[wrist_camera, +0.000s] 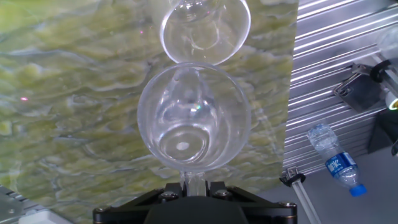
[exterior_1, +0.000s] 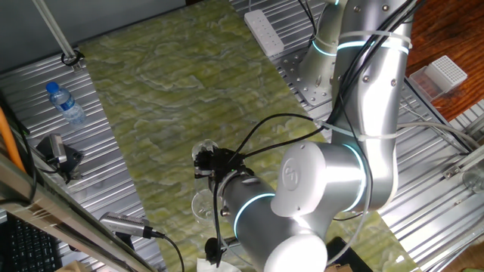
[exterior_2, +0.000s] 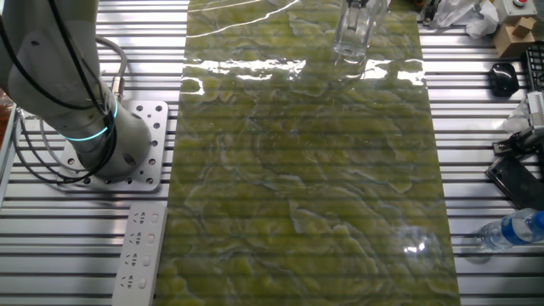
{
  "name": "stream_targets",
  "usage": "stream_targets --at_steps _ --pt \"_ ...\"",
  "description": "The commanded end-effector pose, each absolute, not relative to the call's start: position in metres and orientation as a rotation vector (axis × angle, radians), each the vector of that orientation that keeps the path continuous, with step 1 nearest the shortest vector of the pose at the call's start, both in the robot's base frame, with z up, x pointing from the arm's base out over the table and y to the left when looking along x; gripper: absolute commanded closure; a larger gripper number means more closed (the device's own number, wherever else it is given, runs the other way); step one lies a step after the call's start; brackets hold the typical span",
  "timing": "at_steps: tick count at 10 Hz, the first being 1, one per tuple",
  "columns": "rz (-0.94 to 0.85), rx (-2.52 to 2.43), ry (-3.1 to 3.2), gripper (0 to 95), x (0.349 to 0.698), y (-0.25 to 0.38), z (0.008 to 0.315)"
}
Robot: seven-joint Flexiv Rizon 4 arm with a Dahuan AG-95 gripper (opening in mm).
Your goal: Pour the water from one cup into another empty cup
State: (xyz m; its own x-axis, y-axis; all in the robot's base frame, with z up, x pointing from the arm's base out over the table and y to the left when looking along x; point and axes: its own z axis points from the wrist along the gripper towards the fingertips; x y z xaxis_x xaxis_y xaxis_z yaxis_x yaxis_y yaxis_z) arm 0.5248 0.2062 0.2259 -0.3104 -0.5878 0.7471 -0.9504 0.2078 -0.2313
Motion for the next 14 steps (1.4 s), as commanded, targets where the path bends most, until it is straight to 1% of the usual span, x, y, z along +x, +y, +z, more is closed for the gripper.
stream_targets --at_steps 1,14 --pt "0.922 1.416 -1.98 95.0 0.5267 0.2069 0.2272" --pt "0.906 1.38 -1.991 95.0 0.529 0.2077 0.2275"
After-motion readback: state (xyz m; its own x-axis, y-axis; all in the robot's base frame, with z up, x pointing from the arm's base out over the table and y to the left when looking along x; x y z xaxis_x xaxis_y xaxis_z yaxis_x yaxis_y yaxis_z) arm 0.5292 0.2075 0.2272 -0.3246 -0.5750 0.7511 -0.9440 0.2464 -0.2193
